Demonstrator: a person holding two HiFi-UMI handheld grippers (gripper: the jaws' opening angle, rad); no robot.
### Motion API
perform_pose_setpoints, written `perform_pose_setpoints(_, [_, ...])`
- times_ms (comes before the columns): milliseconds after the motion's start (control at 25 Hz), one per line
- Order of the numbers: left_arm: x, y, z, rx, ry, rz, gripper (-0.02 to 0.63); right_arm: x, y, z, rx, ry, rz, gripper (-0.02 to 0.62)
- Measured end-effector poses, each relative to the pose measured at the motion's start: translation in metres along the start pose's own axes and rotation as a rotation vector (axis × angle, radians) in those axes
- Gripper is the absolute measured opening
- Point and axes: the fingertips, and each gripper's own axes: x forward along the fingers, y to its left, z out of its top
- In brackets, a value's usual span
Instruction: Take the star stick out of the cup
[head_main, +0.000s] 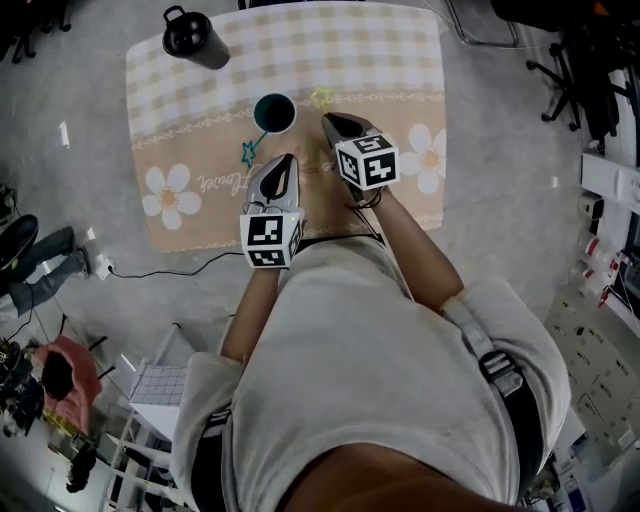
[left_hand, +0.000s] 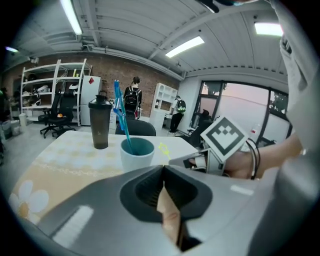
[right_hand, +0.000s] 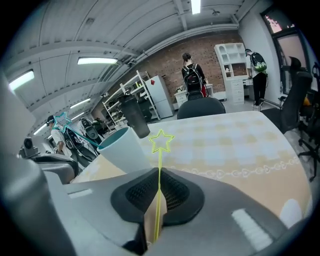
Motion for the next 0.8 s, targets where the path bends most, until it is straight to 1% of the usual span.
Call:
perform_pose_setpoints(160, [0.007,0.006,-0.008,-0.009,0.023,0.015,0.003,0.016,-0.011,-0.006,-0.005,0.046,-0.037,0.015])
perform_pose_setpoints(320, [0.008,0.009,-0.012,-0.015,0.038,0.024,0.003,0.025,-0.017,-0.012,-0.005,0.076,-0.057,0.018])
perform_pose_setpoints(600, [0.004,0.012,-0.010,-0.012,0.027,0.039,0.003,0.032,-0.019,-0.018,-0.035,0.093,-0.068,0.026])
perform_pose_setpoints(680, [0.001,0.015,-0.011,-0.015,0.027,0.046,0.003,0.032,-0.017,-0.016,-0.041,0.080,-0.058,0.090])
perform_pose_setpoints(720, [-0.001,0.017,-0.012,-0.019,0.026,0.050,0.003,0.031,-0.015,-0.013,-0.043,0.067,-0.052,0.112])
perform_pose_setpoints(800, [-0.004,0.020,-0.012,-0.029,0.019,0.058,0.003,0.024,-0.010,-0.004,-0.061,0.024,-0.042,0.115])
